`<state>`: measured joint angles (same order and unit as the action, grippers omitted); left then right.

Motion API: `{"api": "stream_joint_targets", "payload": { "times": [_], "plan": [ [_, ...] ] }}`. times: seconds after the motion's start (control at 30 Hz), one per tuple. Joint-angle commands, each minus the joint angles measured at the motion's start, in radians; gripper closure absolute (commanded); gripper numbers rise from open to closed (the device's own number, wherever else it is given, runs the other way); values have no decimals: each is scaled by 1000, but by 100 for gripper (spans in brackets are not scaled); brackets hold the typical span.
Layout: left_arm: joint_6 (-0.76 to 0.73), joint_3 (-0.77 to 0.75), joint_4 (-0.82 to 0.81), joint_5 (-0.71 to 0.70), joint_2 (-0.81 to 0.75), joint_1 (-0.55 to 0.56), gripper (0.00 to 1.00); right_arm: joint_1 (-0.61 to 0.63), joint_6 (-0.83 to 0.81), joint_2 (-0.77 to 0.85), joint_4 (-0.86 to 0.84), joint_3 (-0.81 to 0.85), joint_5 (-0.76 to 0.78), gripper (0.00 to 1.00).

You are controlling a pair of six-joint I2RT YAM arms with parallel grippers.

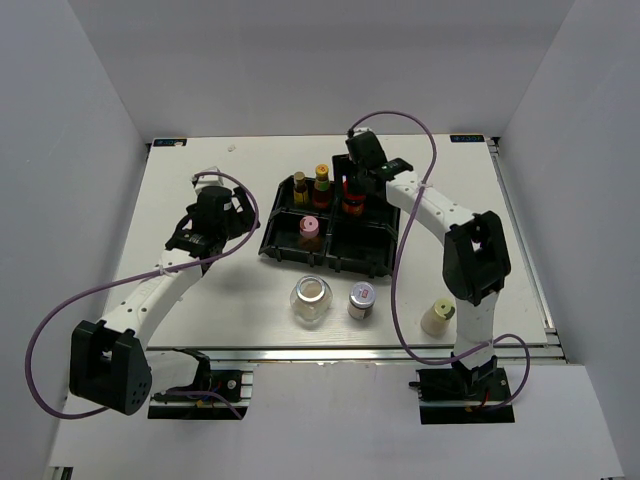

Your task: Organize the condiment bottles

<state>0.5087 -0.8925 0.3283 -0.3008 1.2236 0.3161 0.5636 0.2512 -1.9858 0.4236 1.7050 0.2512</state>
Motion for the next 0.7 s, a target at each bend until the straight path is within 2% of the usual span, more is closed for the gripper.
{"api": "stream_joint_targets", "payload": {
  "times": [0.0, 0.03, 0.17, 0.4, 0.5, 0.67],
  "plan": [
    [-4, 4, -18, 26, -16, -6, 2, 7, 5, 103, -65, 15, 2, 15],
    [-4, 4, -18, 31, -19, -6, 2, 7, 0, 116, -60, 13, 2, 11],
    [-7, 6, -23, 48, -21, -6, 2, 9, -33, 202, -37, -22, -7, 11],
    [-7, 3, -12, 63, -26, -6, 2, 44, -20, 444, 13, -295, 26, 11],
    [-10, 6, -18, 72, -38, -6, 2, 125, 16, 582, 73, -441, 86, 11],
    [-7, 13, -15, 63, -44, -8, 2, 298, 121, 666, 141, -620, 123, 11]
  ]
}}
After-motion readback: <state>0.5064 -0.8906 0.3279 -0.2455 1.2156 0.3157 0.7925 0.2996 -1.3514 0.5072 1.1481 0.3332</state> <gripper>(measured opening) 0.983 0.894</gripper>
